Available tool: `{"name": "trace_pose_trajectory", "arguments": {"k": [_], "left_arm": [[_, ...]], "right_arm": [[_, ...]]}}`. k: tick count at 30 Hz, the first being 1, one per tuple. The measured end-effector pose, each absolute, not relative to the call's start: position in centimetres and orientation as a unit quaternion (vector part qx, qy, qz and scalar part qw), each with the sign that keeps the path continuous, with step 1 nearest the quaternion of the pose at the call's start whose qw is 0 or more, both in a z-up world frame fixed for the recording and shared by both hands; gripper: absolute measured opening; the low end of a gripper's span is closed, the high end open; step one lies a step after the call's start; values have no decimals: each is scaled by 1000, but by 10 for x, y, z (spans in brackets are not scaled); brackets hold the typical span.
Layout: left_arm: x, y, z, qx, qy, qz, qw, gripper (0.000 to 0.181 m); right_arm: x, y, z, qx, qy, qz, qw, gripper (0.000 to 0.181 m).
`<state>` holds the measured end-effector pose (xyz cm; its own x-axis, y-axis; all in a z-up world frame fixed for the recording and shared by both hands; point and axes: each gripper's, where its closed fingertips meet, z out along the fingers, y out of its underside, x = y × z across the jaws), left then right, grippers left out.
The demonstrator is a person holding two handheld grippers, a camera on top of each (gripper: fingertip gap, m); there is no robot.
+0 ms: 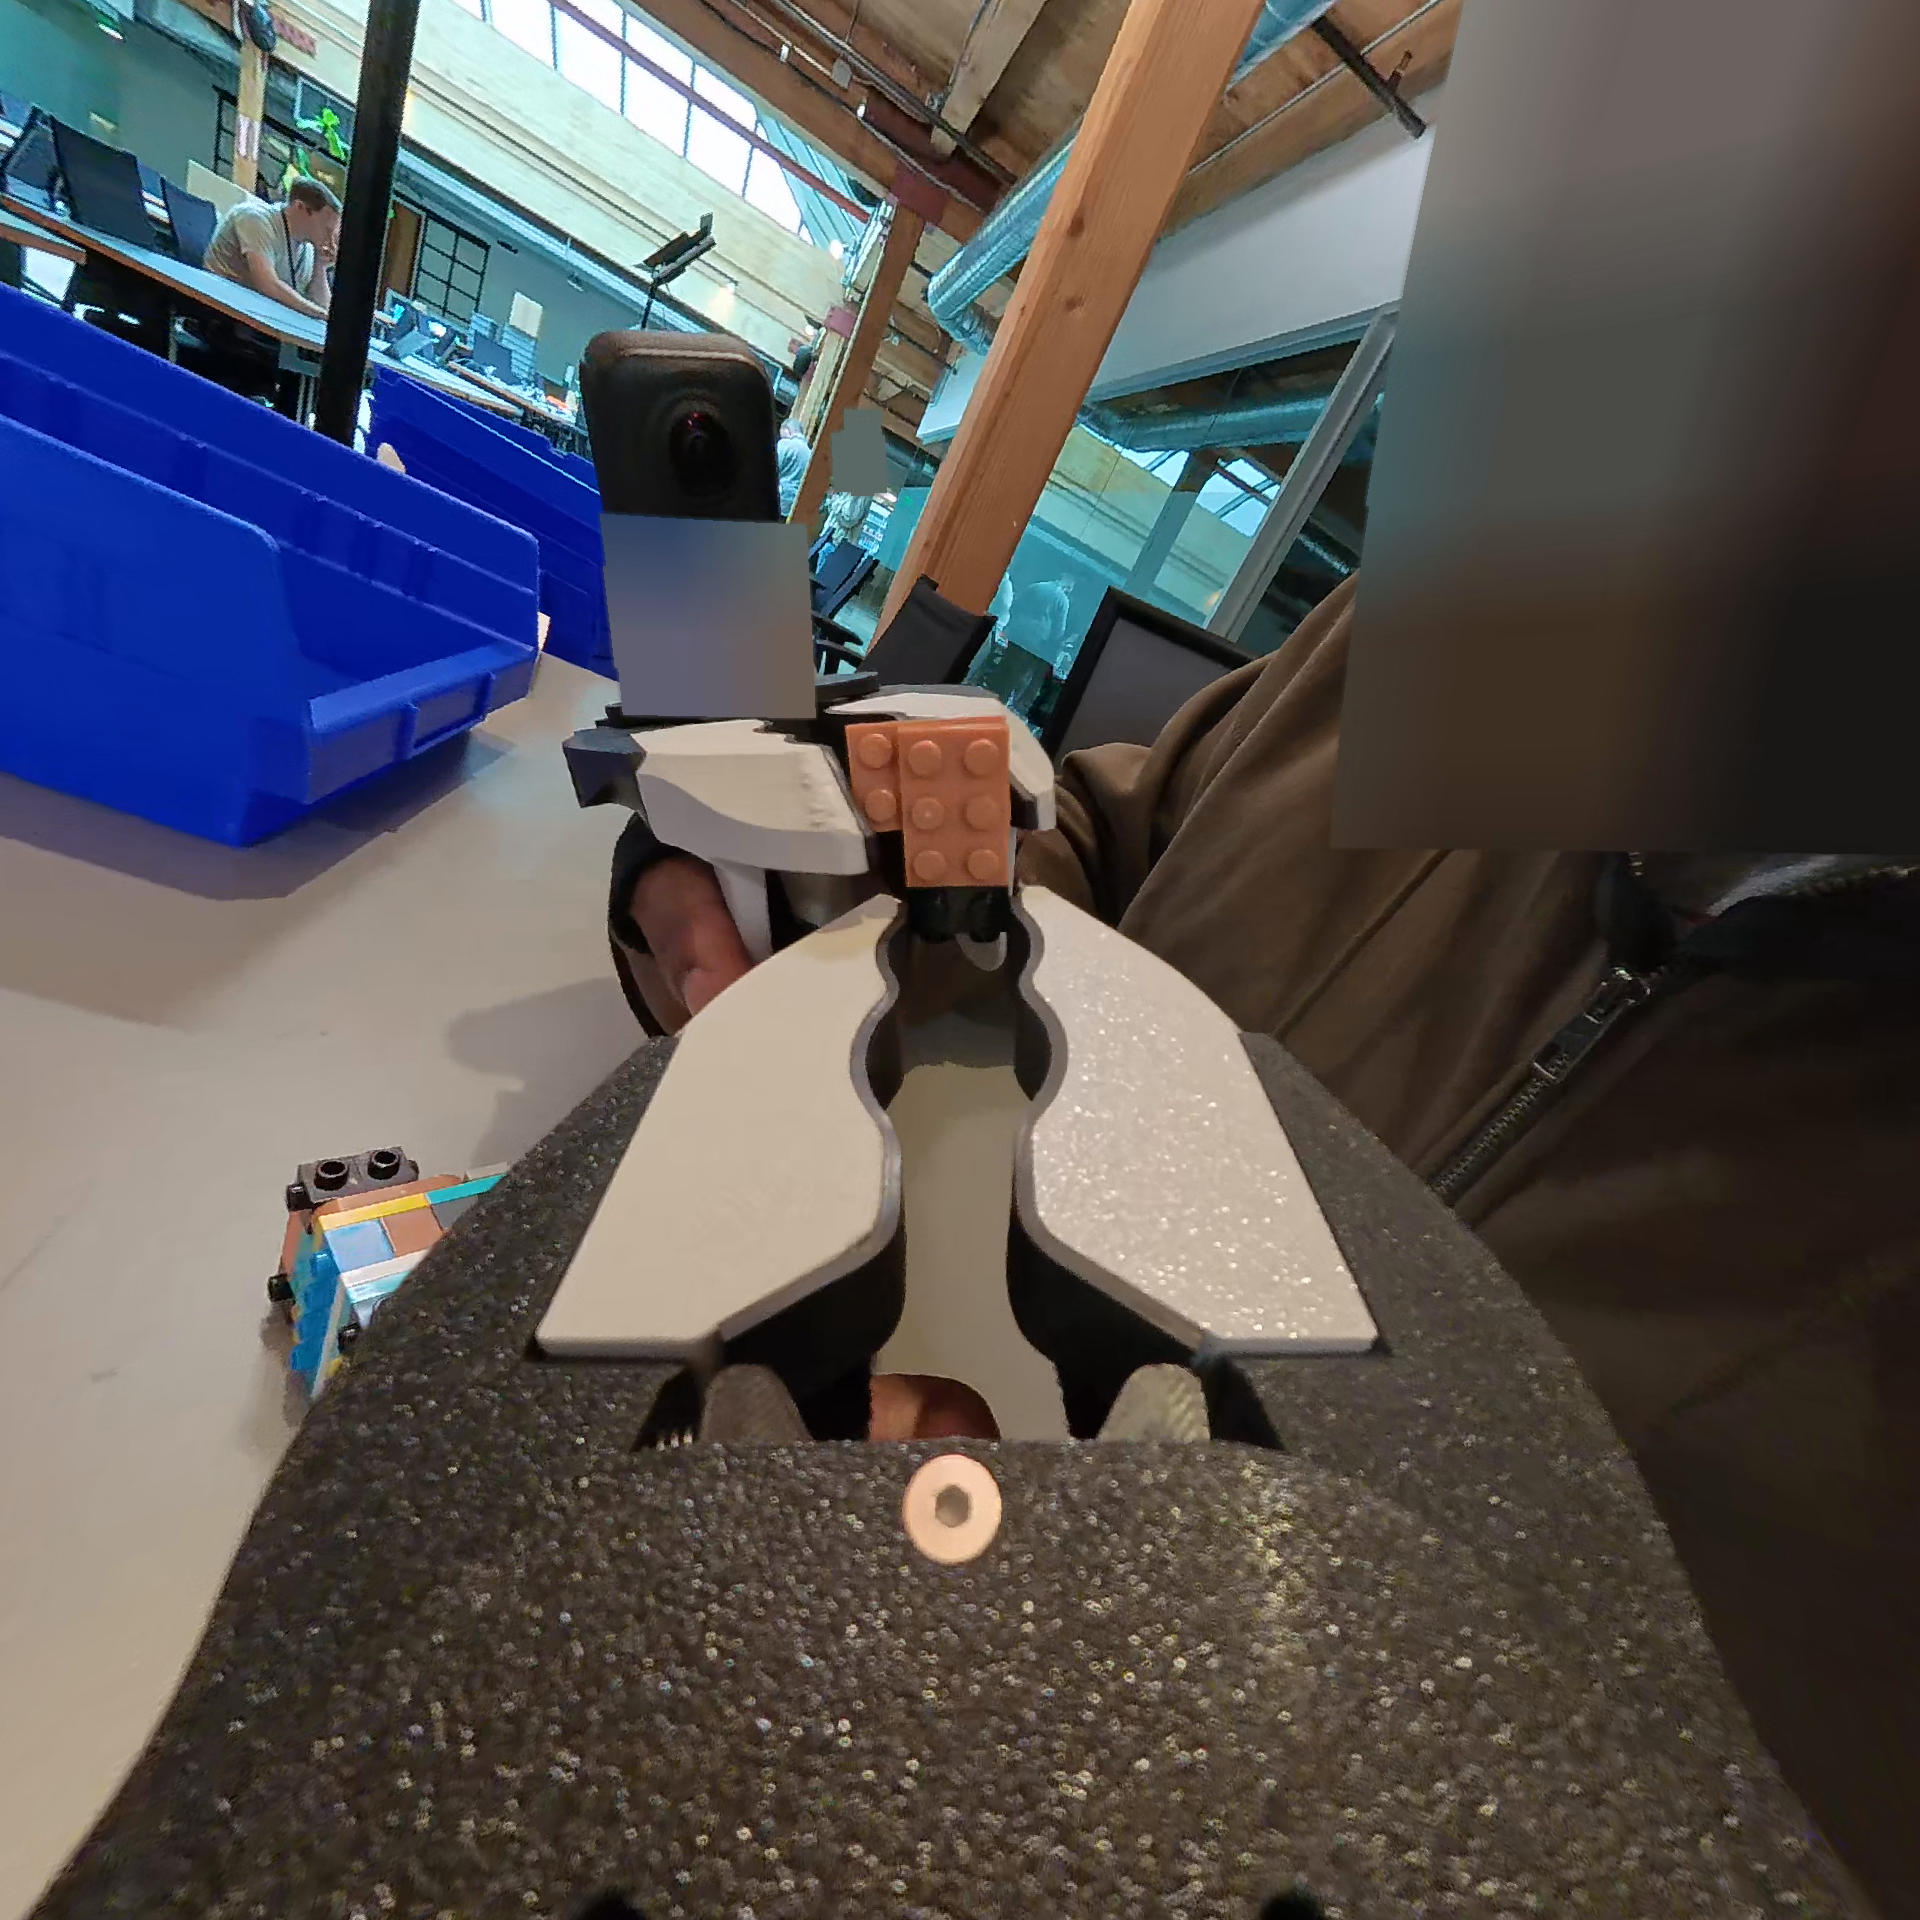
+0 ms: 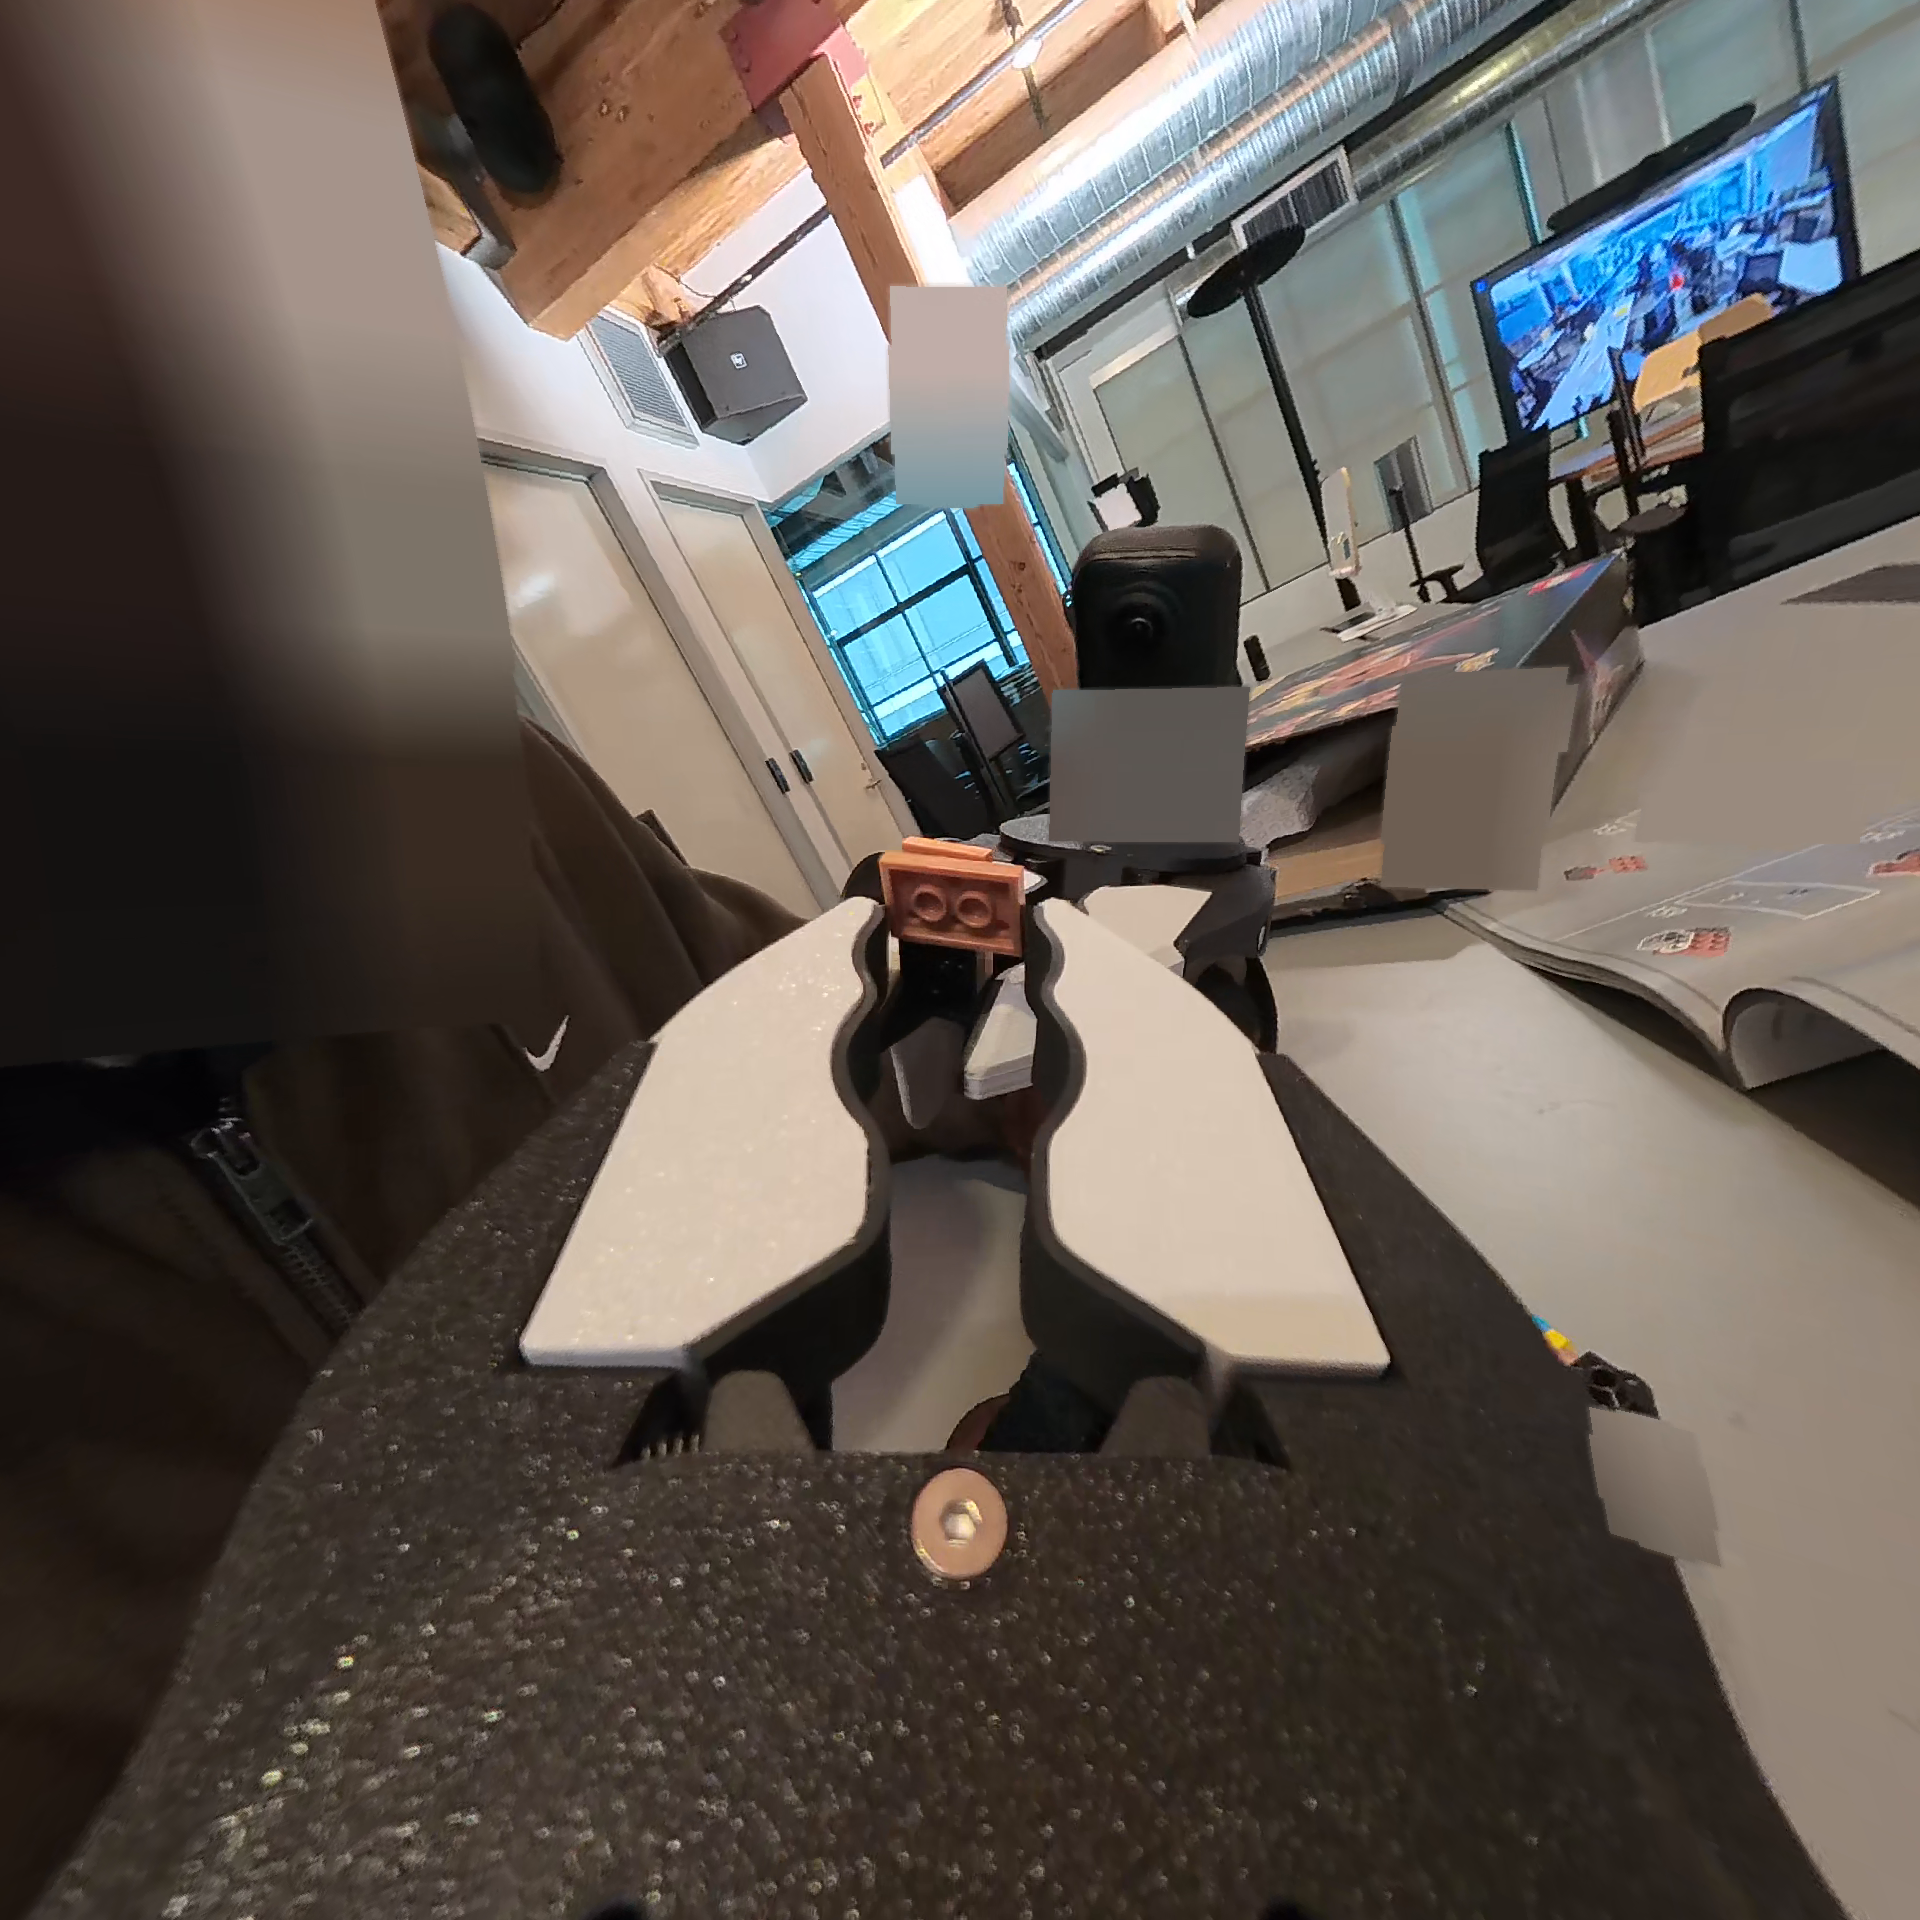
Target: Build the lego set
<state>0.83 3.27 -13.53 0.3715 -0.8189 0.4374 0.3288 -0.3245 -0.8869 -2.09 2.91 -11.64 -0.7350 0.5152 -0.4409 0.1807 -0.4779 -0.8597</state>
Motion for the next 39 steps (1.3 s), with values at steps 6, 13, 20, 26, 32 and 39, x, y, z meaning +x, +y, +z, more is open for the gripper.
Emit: {"name": "trace_pose_trajectory", "arguments": {"k": [6, 13, 20, 26, 32, 39], "left_arm": [[8, 35, -136, -622, 190, -524, 549, 17], [7, 34, -137, -626, 195, -525, 543, 17], [14, 27, -140, -624, 213, -543, 520, 17], [11, 30, -140, -628, 205, -536, 527, 17], [-1, 43, -145, -665, 200, -451, 560, 17], [-17, 60, -165, -742, 222, -256, 578, 17]], "right_arm": [[-21, 29, -118, -353, -505, 782, 99, 24], [-21, 29, -120, -348, -529, 765, 121, 24], [-18, 24, -121, -338, -539, 763, 116, 24], [-20, 28, -121, -343, -539, 757, 136, 24], [-22, 42, -120, -357, -528, 754, 159, 24], [-29, 45, -133, -368, -564, 707, 216, 24]]}}
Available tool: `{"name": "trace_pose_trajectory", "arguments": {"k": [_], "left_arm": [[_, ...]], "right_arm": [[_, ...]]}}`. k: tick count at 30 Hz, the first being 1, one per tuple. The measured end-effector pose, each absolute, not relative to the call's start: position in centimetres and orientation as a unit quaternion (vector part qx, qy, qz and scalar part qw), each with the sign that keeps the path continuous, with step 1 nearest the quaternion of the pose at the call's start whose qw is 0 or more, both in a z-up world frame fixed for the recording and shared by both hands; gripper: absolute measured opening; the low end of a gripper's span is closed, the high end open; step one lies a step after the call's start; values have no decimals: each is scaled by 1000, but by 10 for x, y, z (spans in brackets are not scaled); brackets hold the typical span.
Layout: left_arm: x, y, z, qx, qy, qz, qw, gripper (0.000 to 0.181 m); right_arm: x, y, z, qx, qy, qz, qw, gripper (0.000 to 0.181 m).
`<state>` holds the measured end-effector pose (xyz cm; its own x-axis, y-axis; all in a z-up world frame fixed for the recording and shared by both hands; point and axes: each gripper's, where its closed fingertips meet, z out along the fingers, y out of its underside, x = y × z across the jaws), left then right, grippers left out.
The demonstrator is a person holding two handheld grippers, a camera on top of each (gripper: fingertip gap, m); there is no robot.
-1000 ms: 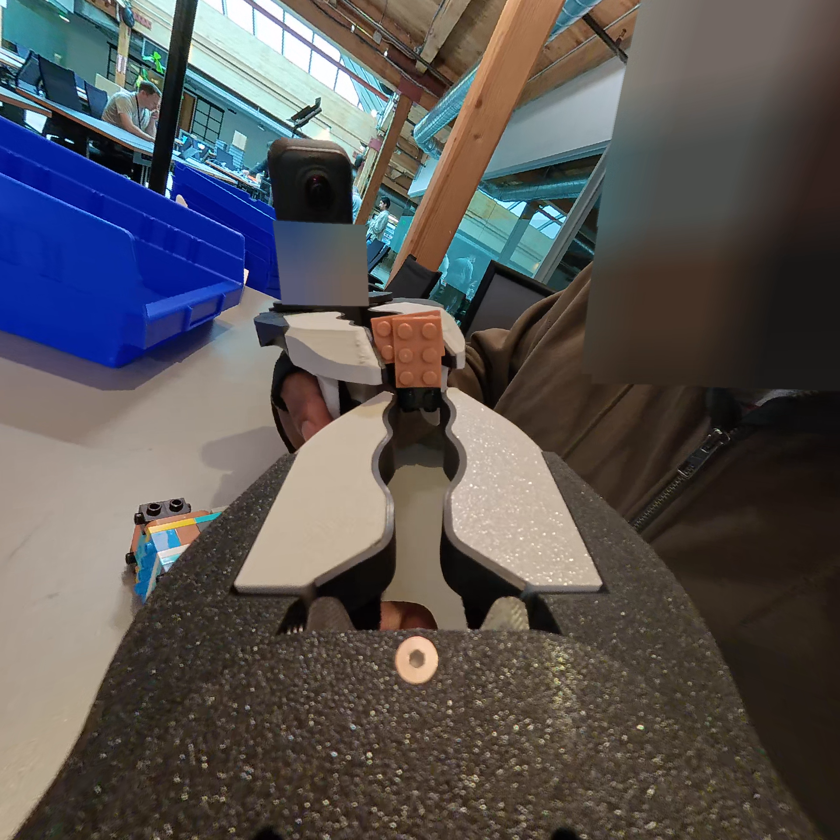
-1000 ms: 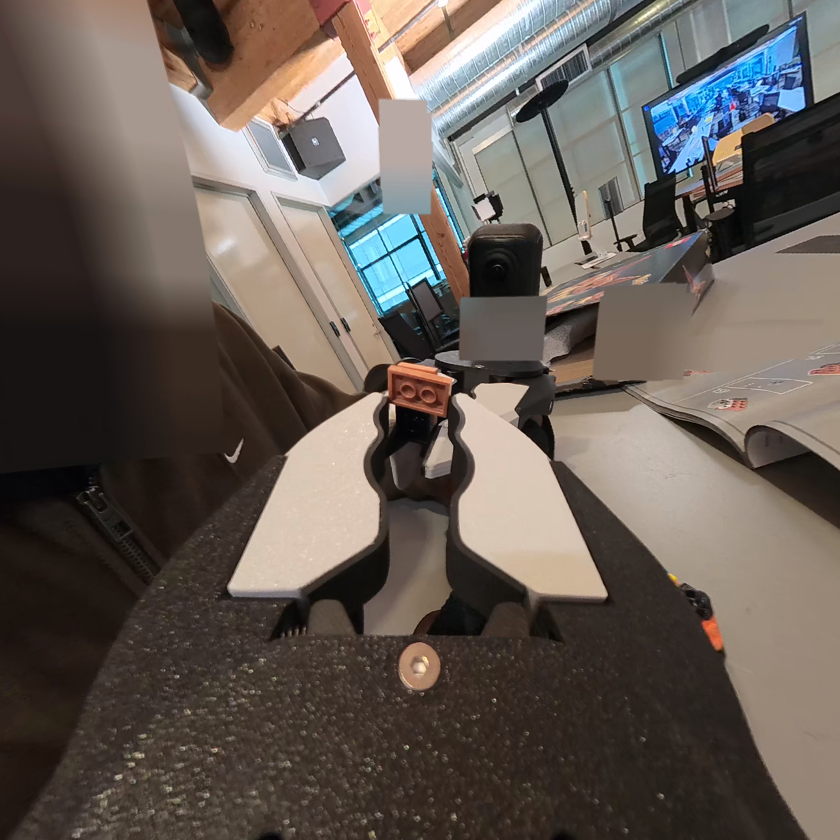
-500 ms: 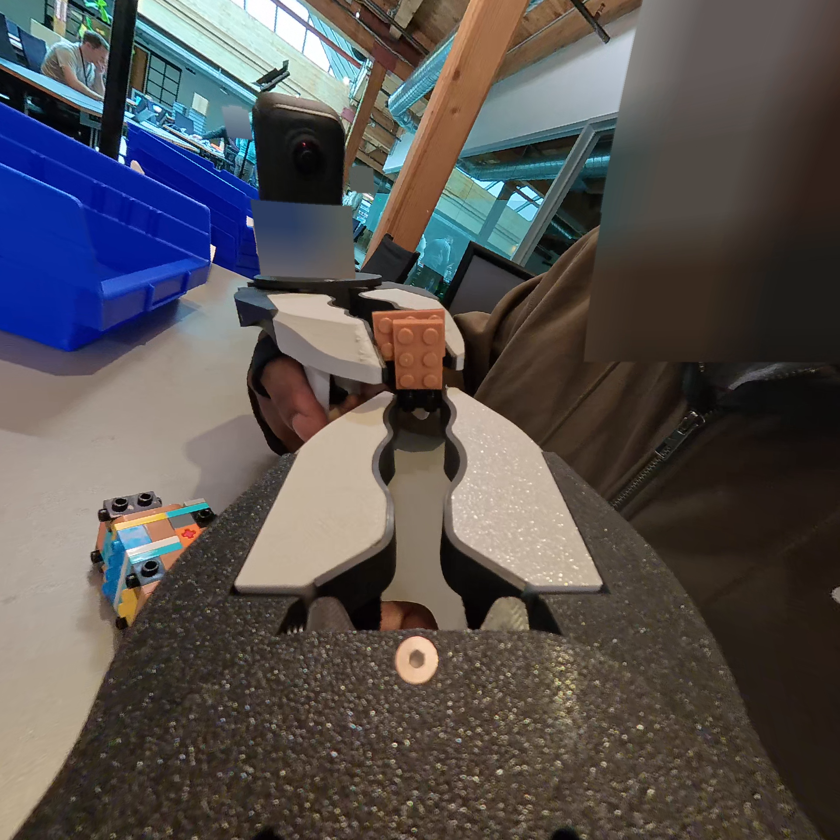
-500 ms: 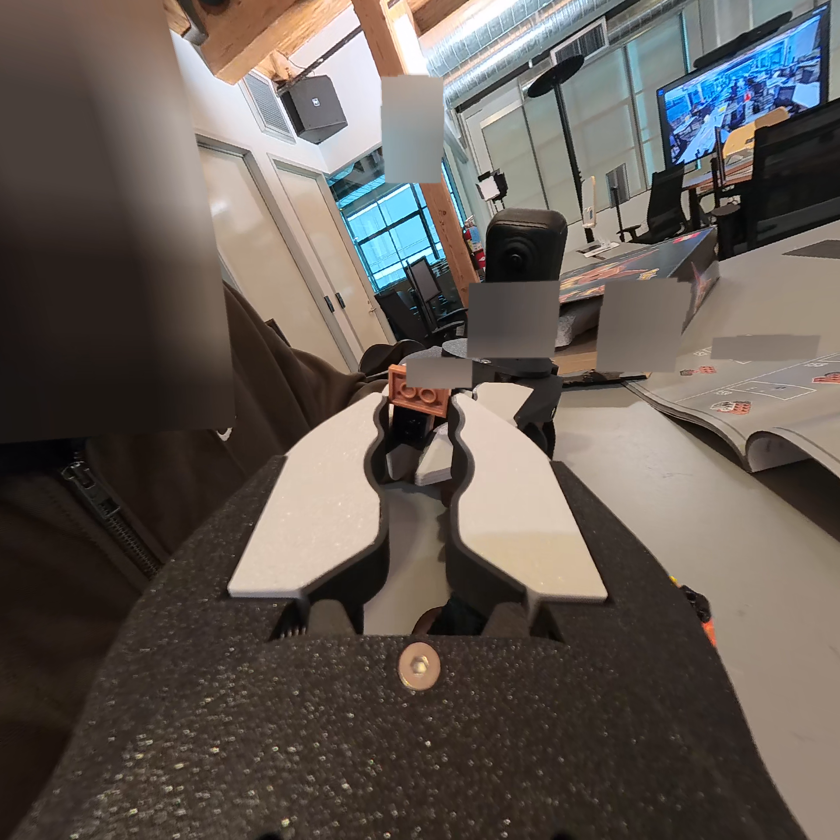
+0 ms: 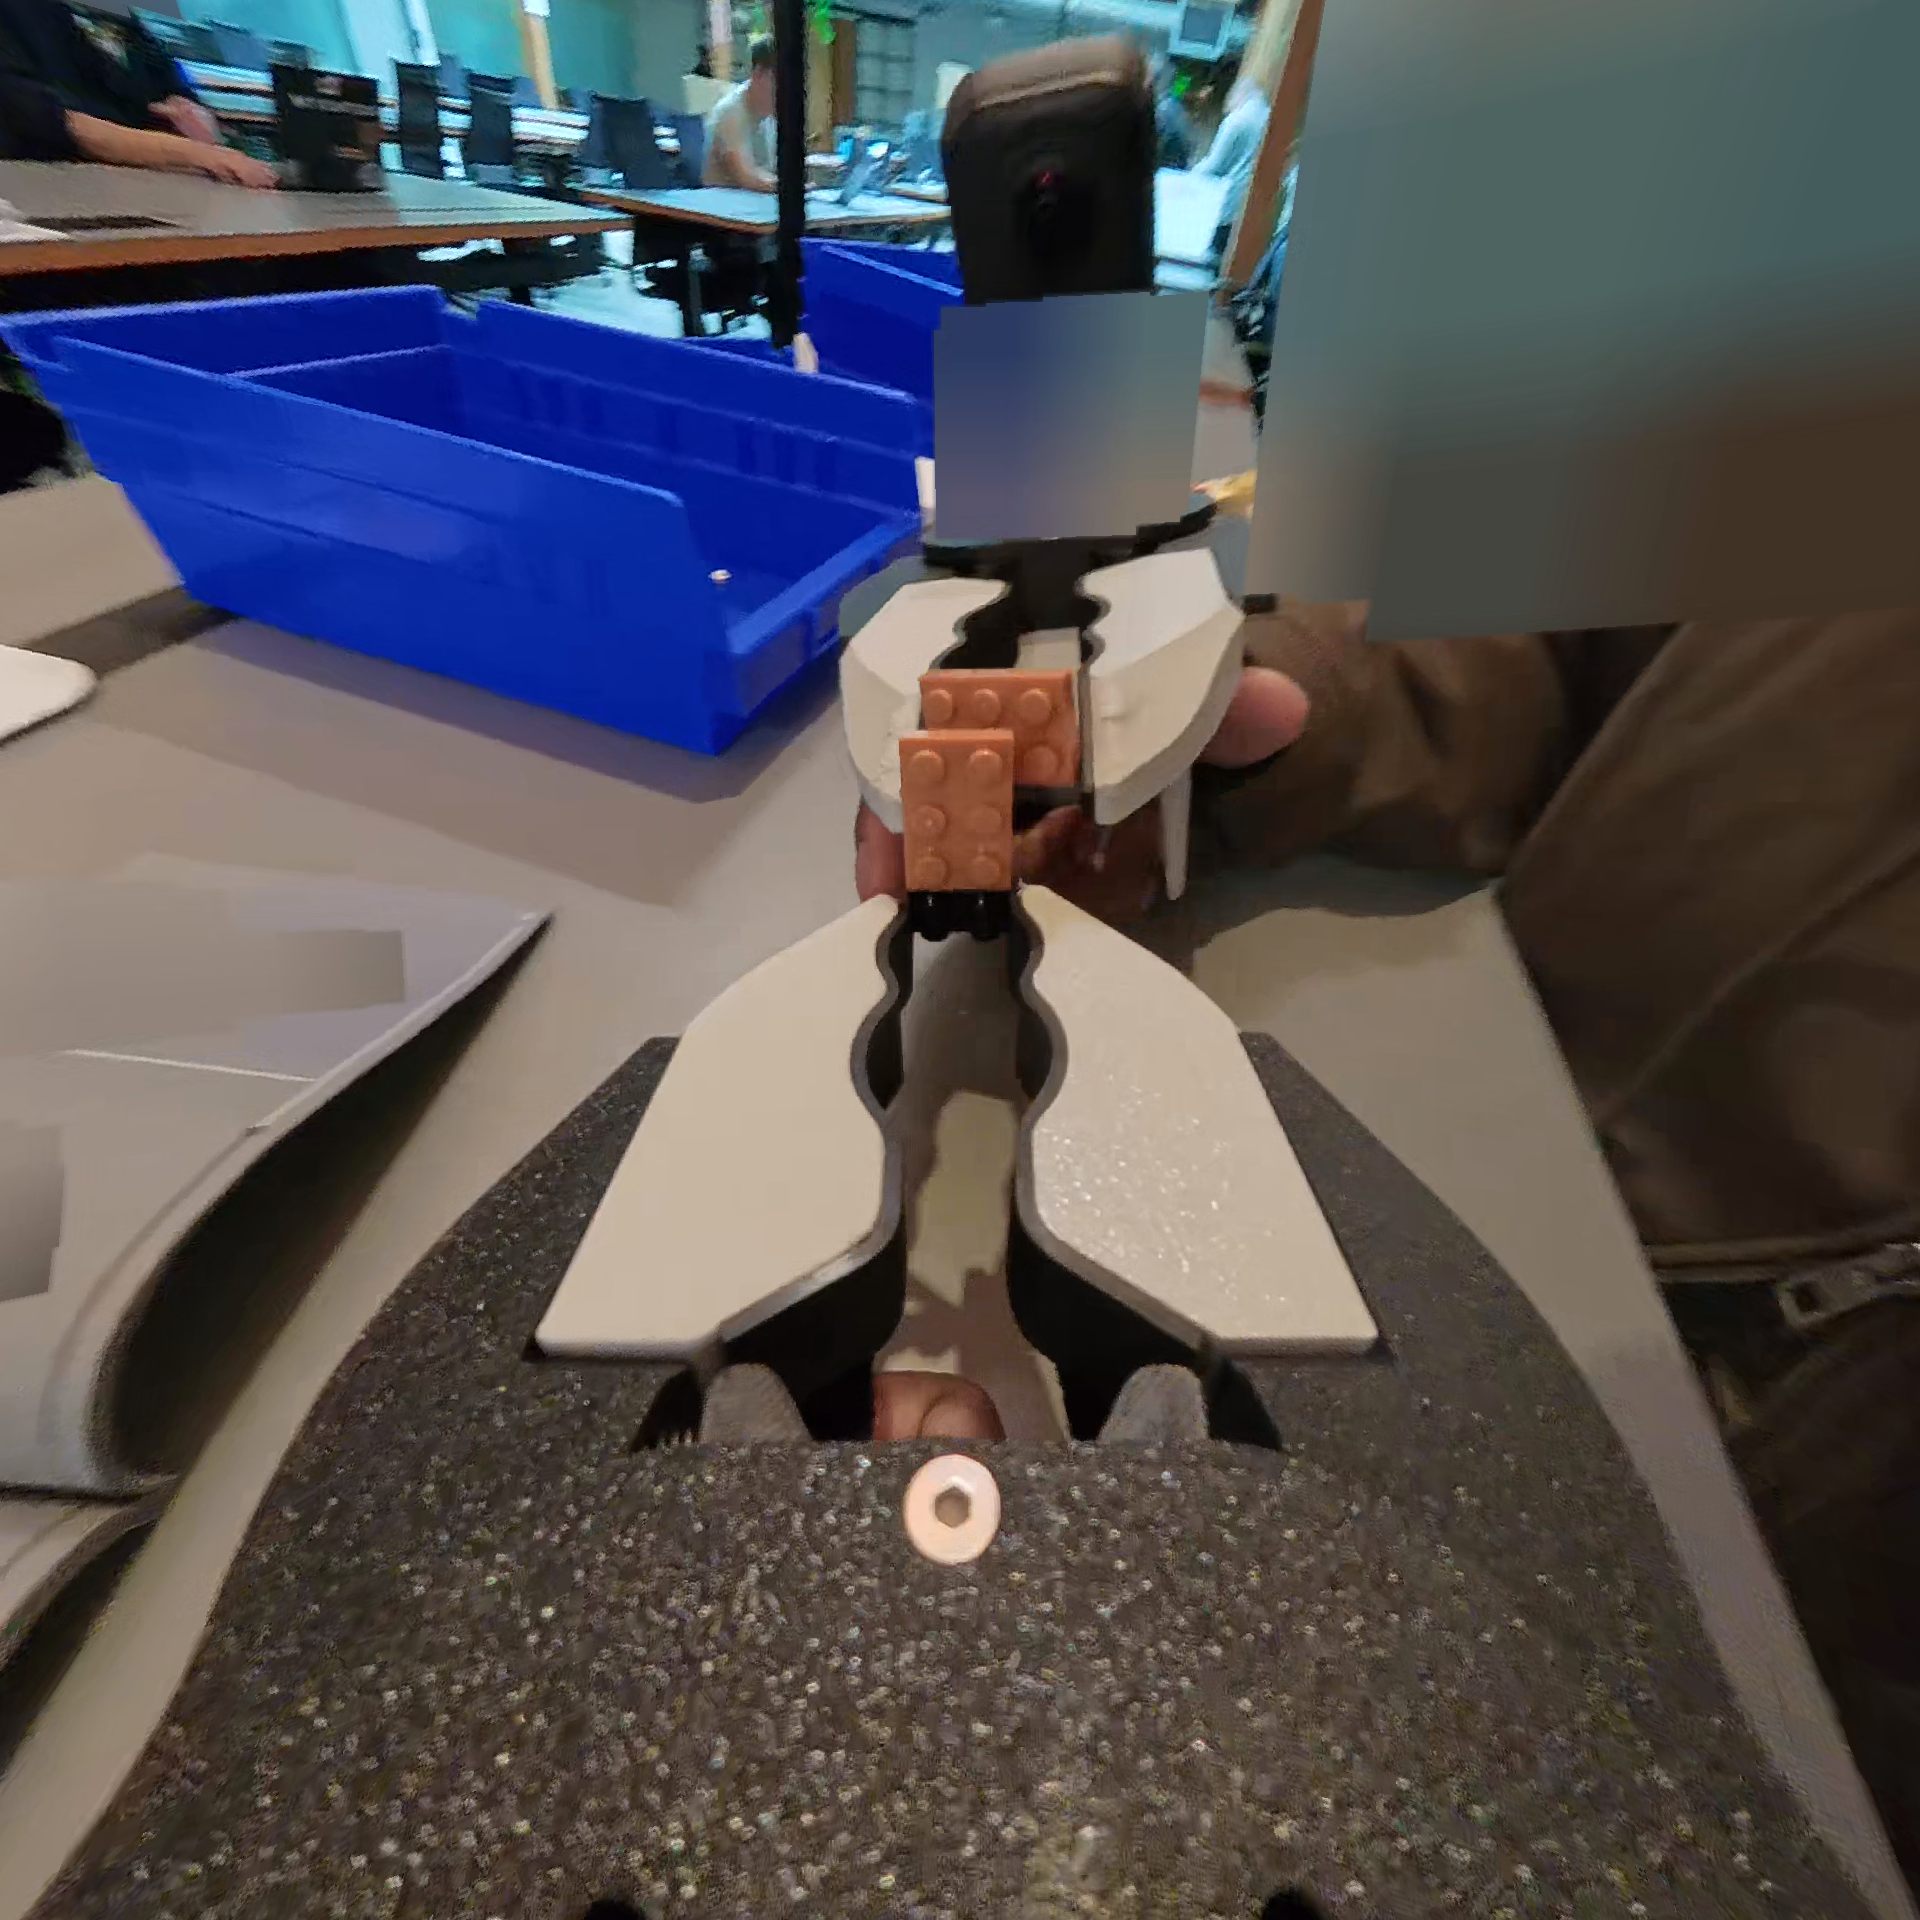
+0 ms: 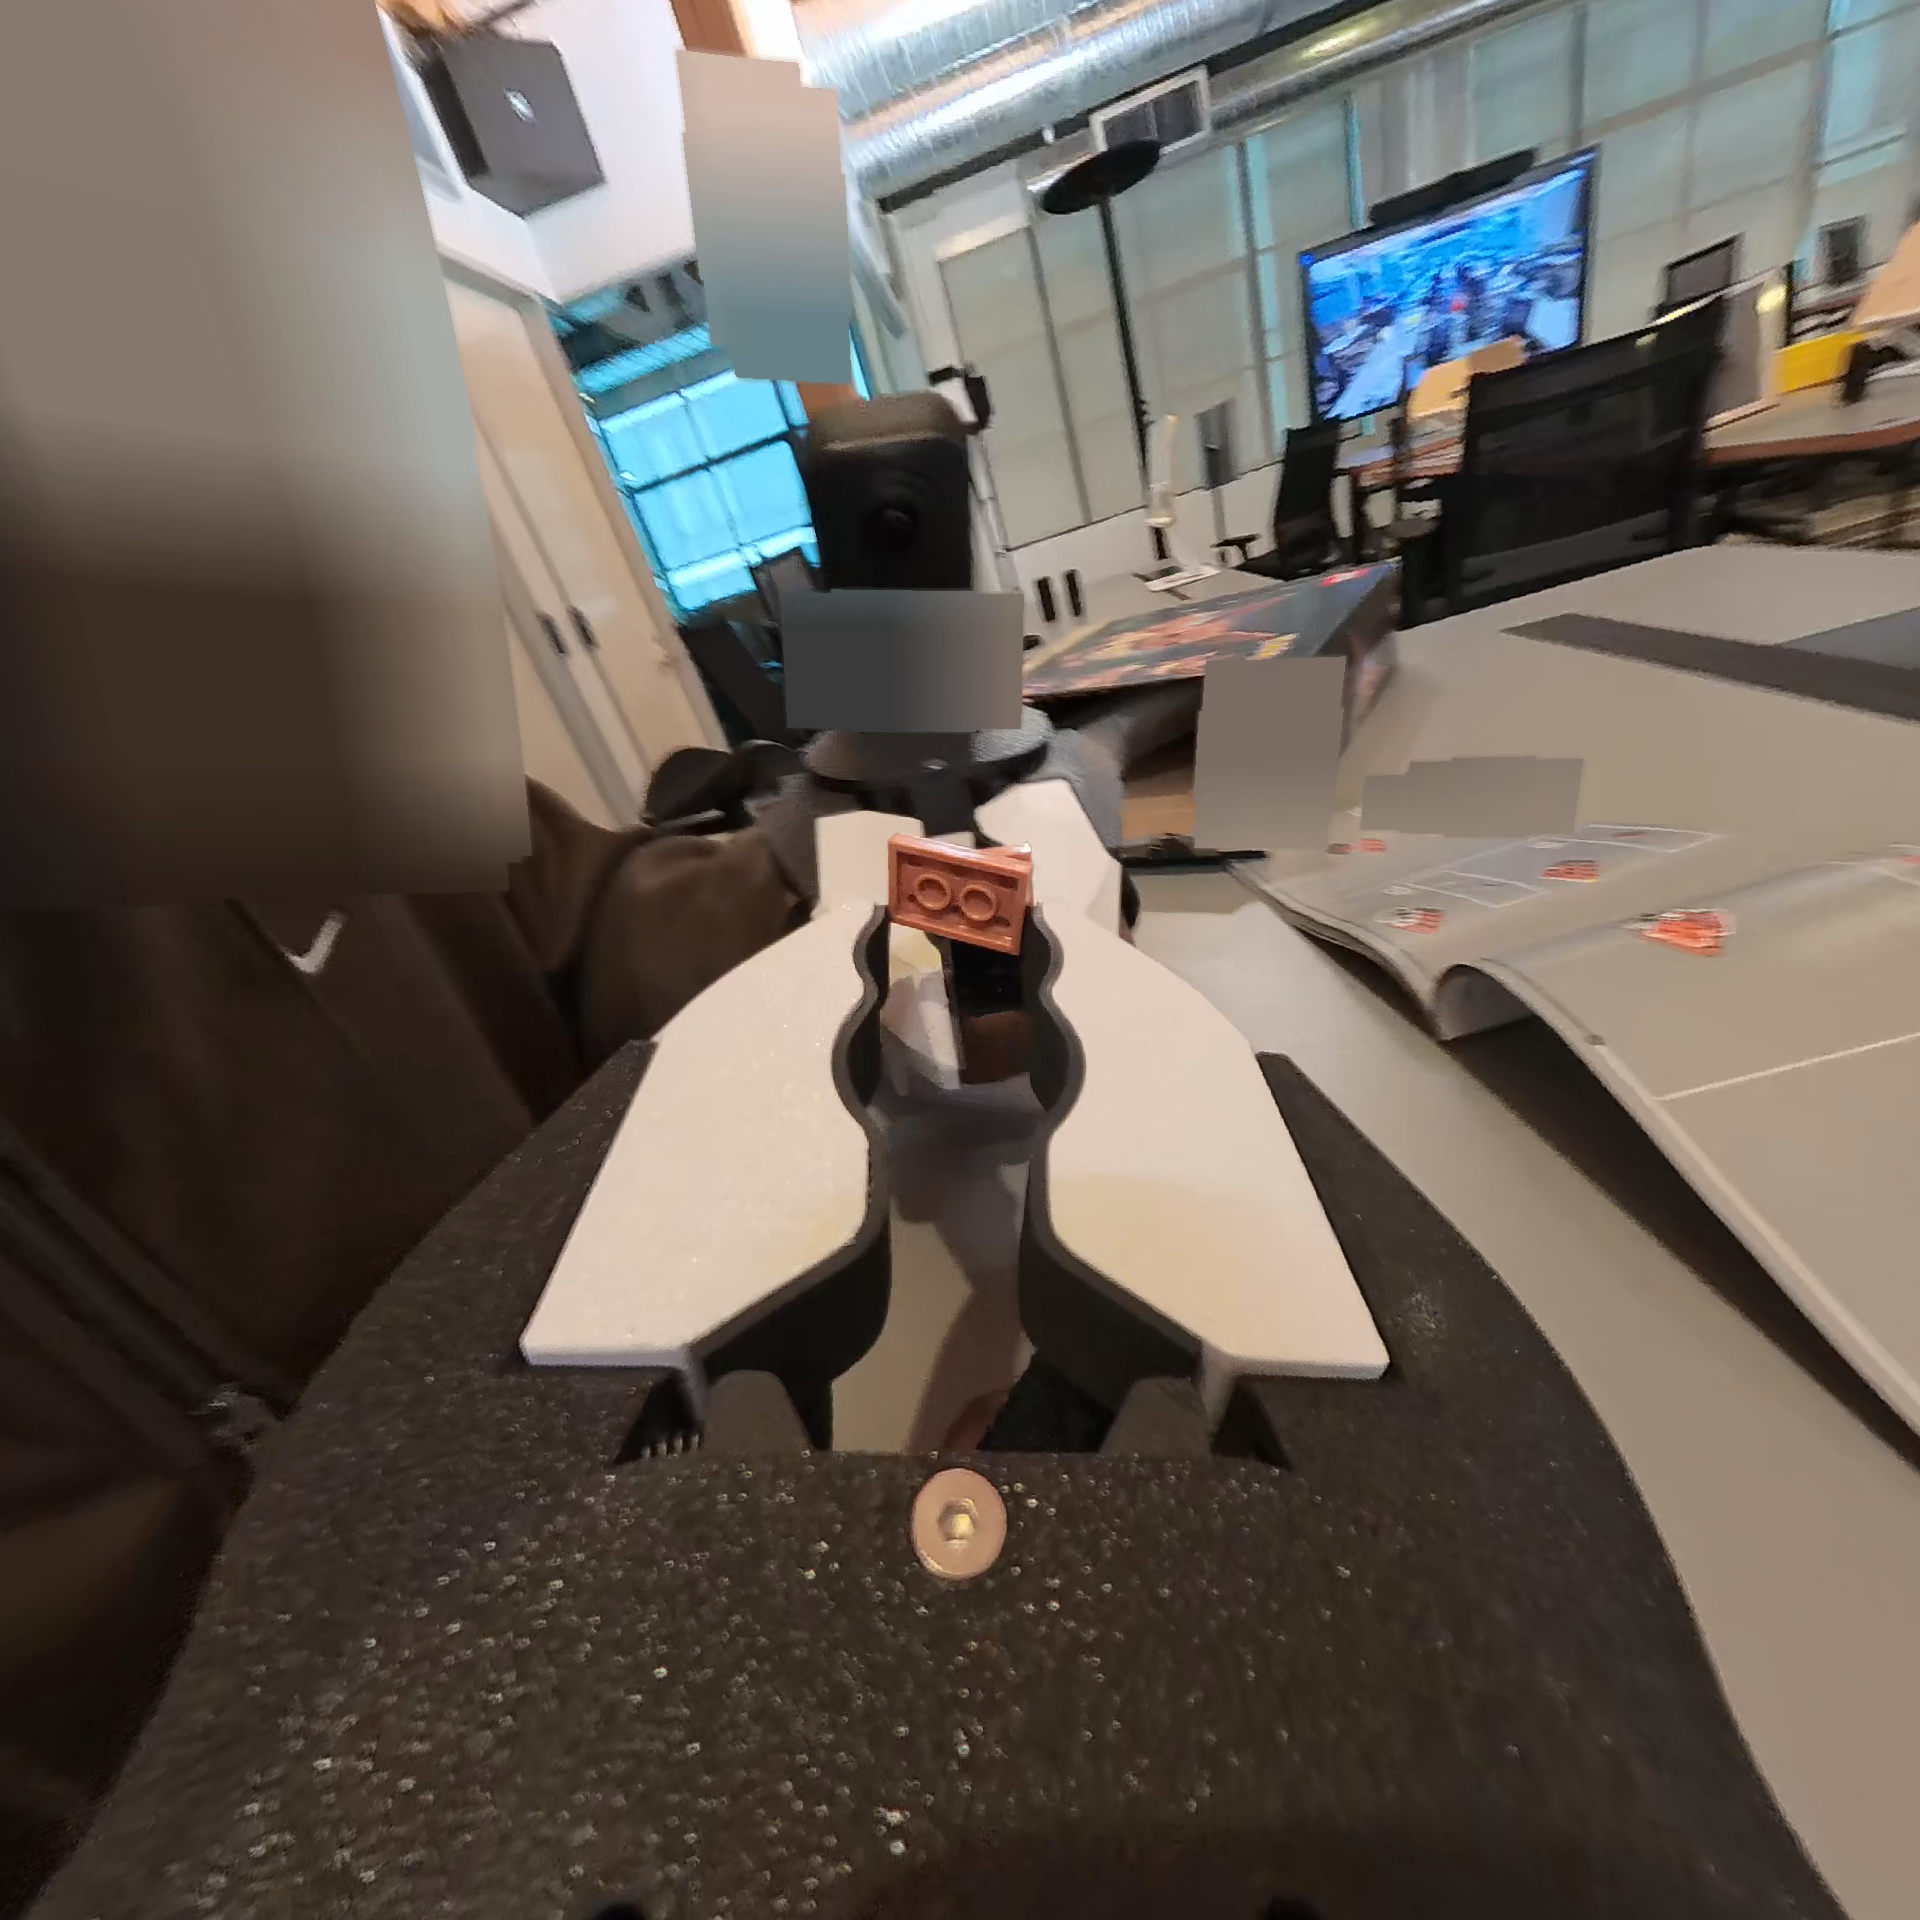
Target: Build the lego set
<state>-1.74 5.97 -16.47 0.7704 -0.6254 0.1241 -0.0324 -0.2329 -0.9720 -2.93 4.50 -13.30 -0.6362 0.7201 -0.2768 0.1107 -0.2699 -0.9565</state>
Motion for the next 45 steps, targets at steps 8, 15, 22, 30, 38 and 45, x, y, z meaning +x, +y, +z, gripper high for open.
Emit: {"name": "trace_pose_trajectory", "arguments": {"k": [8, 15, 22, 30, 38, 45], "left_arm": [[-25, 63, -170, -764, 237, -162, 578, 17], [-19, 58, -170, -761, 236, -207, 568, 17], [-7, 50, -162, -731, 222, -316, 562, 17], [-5, 49, -161, -726, 222, -328, 563, 17], [-7, 51, -163, -731, 226, -310, 565, 17], [-10, 53, -163, -732, 222, -301, 570, 17]], "right_arm": [[-33, 49, -138, -365, -572, 690, 250, 24], [-30, 44, -137, -352, -574, 697, 247, 24], [-25, 38, -132, -341, -564, 720, 219, 24], [-24, 37, -130, -343, -557, 729, 201, 24], [-24, 37, -130, -343, -559, 726, 207, 24], [-23, 39, -128, -342, -555, 728, 209, 24]]}}
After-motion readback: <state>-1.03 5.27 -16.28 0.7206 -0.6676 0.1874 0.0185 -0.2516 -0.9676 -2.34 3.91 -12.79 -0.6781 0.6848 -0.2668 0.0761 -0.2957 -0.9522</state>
